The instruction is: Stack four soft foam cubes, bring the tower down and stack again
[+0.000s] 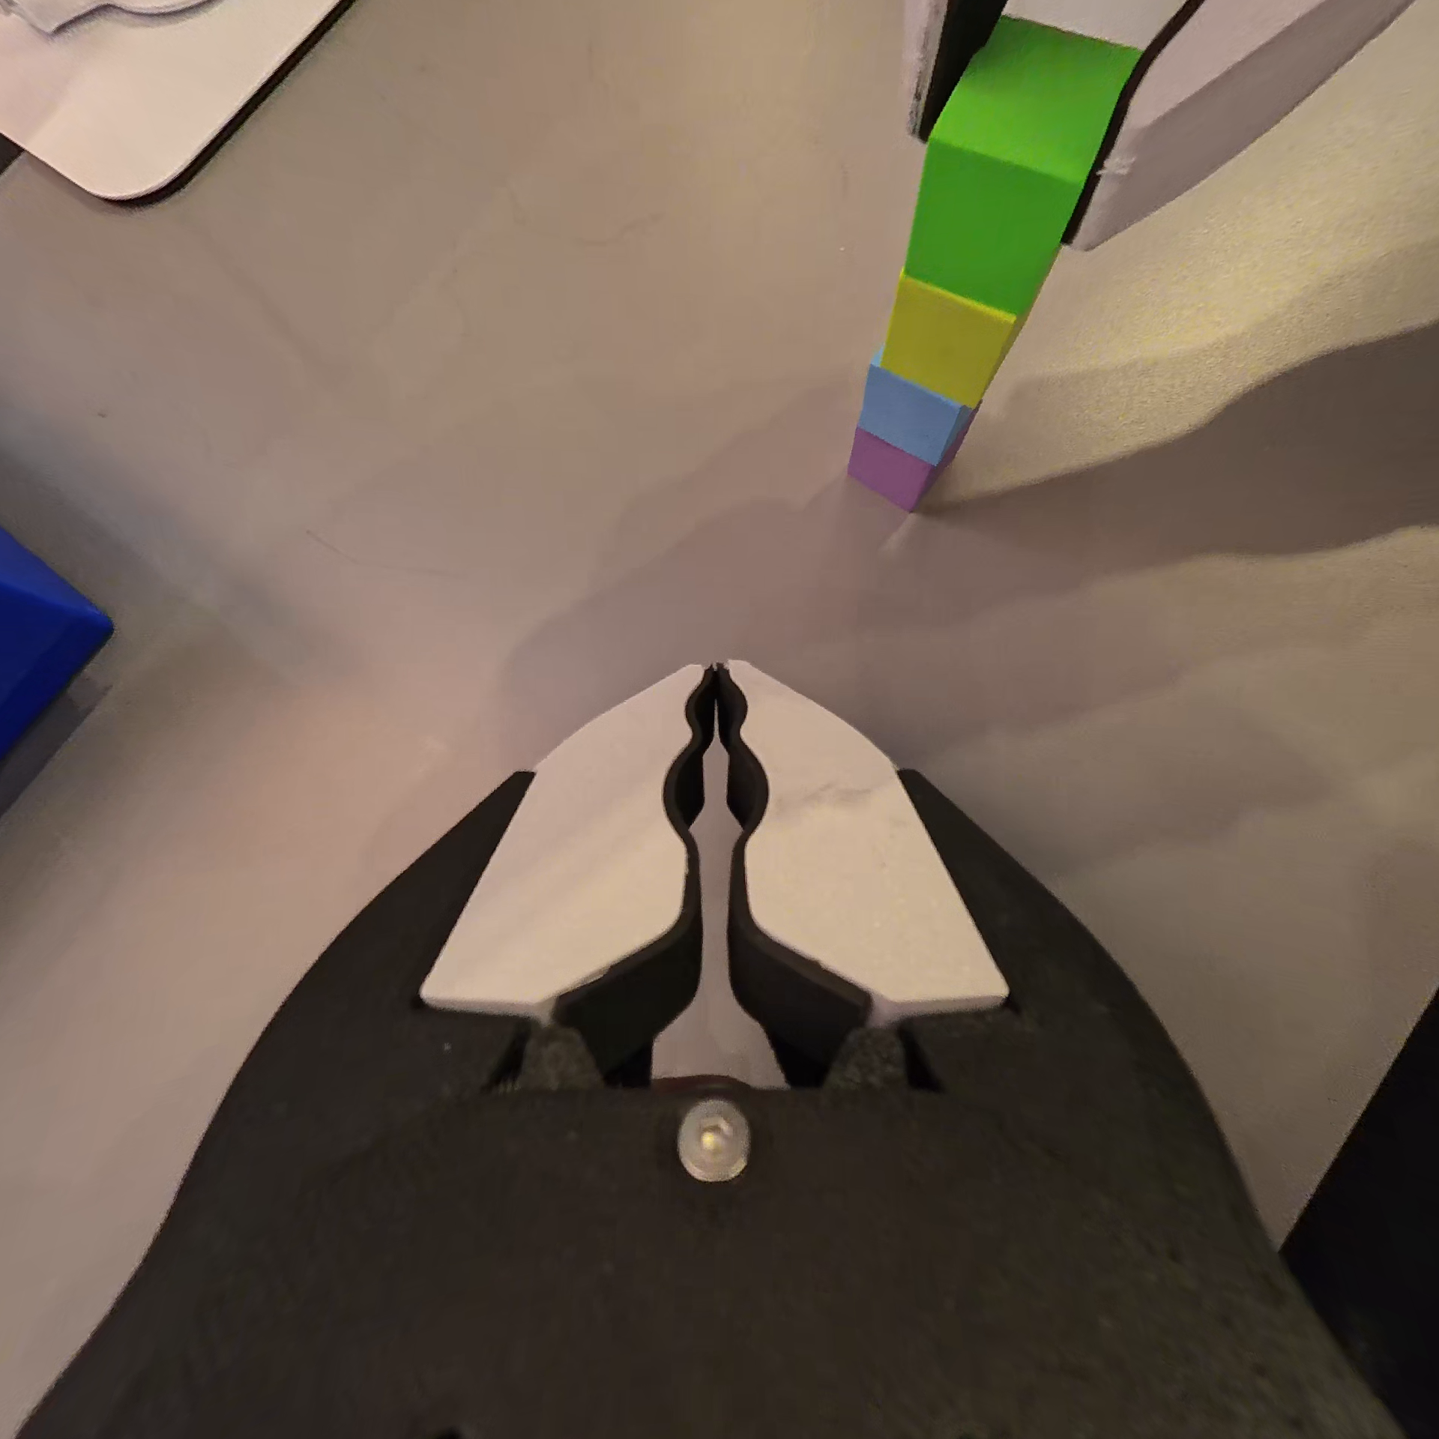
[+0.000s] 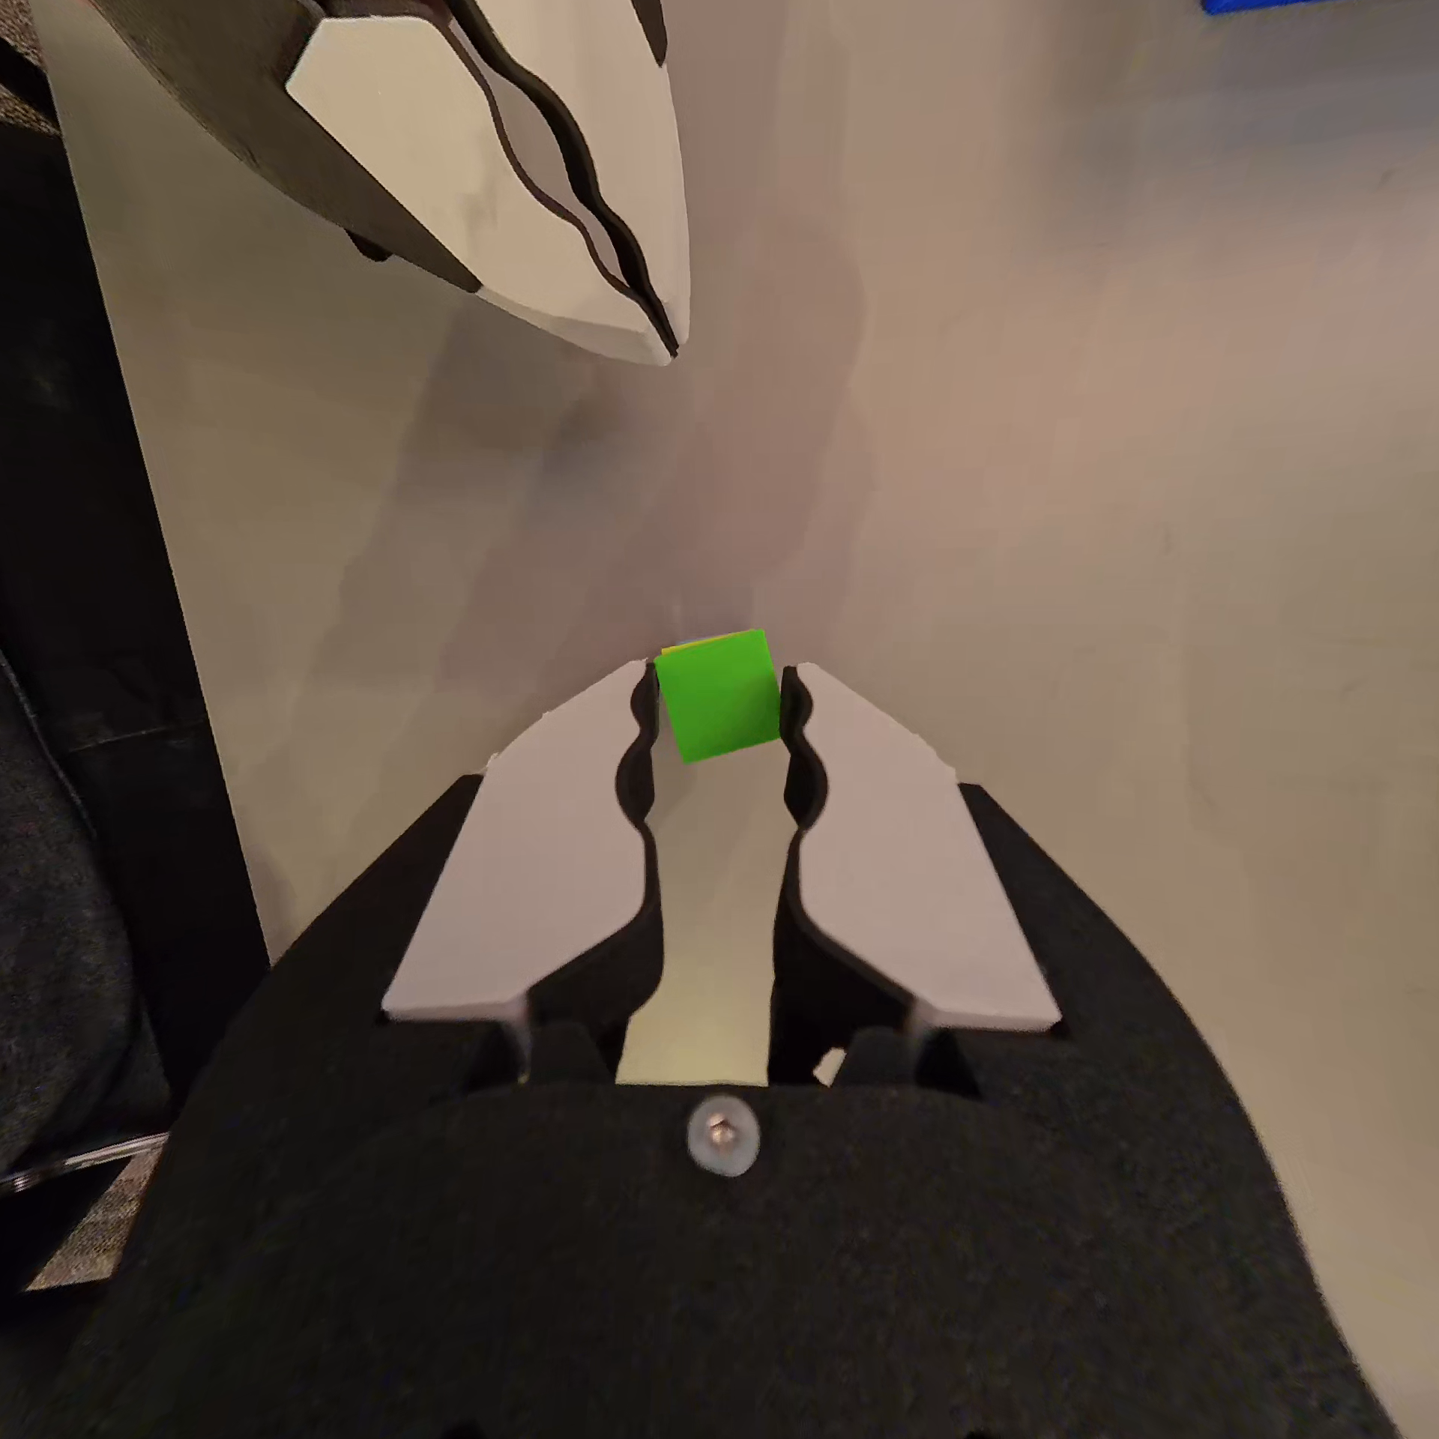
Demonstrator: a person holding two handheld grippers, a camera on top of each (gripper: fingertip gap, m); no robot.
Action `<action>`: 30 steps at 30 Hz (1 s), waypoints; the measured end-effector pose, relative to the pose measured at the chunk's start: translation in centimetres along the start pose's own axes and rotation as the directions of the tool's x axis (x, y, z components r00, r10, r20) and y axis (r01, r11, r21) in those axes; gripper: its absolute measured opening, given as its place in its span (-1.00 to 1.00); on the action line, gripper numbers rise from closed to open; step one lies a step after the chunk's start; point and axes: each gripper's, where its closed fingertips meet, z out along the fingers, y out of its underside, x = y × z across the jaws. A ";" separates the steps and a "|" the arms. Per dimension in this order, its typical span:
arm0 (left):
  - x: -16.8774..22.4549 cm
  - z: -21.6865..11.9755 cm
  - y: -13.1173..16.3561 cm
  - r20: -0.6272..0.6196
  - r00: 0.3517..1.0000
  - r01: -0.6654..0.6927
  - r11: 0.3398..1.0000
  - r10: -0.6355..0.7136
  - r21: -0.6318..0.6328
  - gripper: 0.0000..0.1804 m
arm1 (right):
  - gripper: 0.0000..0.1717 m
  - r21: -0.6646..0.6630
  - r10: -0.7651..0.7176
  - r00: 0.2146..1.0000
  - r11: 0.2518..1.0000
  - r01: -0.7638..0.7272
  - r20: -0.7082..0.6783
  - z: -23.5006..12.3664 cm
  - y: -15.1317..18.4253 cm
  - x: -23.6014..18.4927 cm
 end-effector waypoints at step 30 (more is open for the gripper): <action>-0.7 -0.2 -1.1 0.090 0.986 0.133 0.988 -0.140 0.079 -1.00 | -1.00 0.405 0.499 0.794 0.843 -0.353 -0.346 -5.5 19.1 4.7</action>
